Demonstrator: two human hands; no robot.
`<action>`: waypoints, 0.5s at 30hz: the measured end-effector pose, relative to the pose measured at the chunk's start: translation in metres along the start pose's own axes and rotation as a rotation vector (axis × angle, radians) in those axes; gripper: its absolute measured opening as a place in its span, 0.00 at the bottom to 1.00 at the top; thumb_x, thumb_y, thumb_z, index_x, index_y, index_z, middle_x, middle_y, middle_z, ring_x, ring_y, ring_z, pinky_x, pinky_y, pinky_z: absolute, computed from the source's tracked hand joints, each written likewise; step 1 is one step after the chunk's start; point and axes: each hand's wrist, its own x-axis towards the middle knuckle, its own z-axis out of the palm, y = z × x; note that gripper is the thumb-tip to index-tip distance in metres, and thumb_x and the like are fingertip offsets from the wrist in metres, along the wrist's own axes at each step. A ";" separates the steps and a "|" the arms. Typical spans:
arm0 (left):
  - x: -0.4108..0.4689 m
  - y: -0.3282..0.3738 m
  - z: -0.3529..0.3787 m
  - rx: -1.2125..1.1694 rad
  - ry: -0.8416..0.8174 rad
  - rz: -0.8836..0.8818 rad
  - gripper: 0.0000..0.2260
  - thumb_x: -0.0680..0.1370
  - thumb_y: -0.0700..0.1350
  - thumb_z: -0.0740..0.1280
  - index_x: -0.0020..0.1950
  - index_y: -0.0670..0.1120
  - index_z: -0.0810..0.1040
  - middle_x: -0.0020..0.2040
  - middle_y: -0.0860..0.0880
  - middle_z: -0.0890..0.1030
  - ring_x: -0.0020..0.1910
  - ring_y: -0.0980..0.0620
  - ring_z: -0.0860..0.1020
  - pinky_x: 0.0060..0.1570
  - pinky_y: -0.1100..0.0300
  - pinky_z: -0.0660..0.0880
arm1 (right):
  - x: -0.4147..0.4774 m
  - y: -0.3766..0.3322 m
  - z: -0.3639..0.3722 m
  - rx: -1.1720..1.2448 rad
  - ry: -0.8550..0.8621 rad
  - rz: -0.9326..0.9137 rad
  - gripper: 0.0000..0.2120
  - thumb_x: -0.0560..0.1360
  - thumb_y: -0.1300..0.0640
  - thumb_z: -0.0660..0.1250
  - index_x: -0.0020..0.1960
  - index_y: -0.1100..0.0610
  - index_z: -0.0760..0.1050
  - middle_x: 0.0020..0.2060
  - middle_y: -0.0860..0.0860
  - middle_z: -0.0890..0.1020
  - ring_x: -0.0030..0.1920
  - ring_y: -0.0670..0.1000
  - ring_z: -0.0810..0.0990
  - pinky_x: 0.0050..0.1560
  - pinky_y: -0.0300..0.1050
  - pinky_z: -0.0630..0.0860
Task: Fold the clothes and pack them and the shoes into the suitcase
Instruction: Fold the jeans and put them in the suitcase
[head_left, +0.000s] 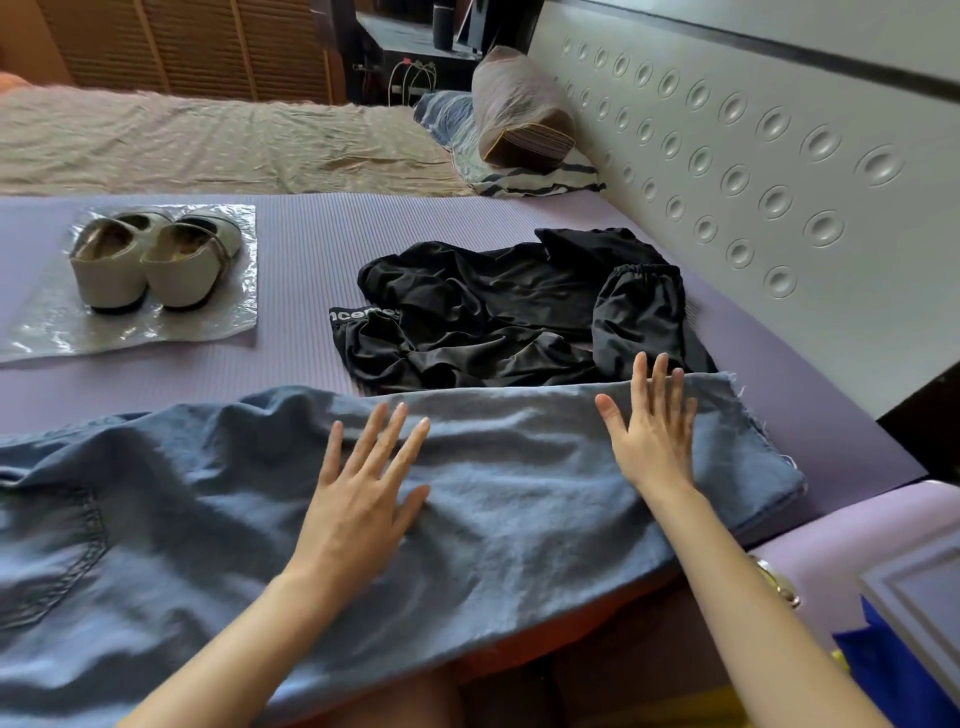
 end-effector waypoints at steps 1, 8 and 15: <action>-0.005 -0.001 0.002 -0.034 -0.060 -0.045 0.30 0.78 0.63 0.43 0.76 0.51 0.55 0.77 0.47 0.56 0.76 0.49 0.47 0.71 0.42 0.48 | -0.001 0.002 0.002 -0.010 -0.032 0.023 0.35 0.77 0.36 0.42 0.76 0.51 0.32 0.75 0.51 0.33 0.75 0.53 0.33 0.72 0.52 0.33; 0.000 -0.027 0.005 -0.083 -0.283 -0.306 0.37 0.62 0.78 0.34 0.70 0.69 0.34 0.72 0.60 0.30 0.75 0.50 0.33 0.67 0.32 0.36 | -0.006 0.007 0.015 -0.085 -0.157 0.108 0.35 0.78 0.36 0.40 0.76 0.52 0.33 0.76 0.52 0.37 0.76 0.53 0.38 0.75 0.55 0.38; 0.006 -0.027 -0.001 -0.115 -0.397 -0.307 0.44 0.56 0.78 0.28 0.71 0.65 0.32 0.70 0.56 0.26 0.74 0.48 0.31 0.67 0.32 0.37 | 0.000 0.009 0.003 0.058 -0.210 0.098 0.33 0.80 0.39 0.45 0.77 0.52 0.36 0.77 0.51 0.38 0.76 0.52 0.37 0.74 0.55 0.37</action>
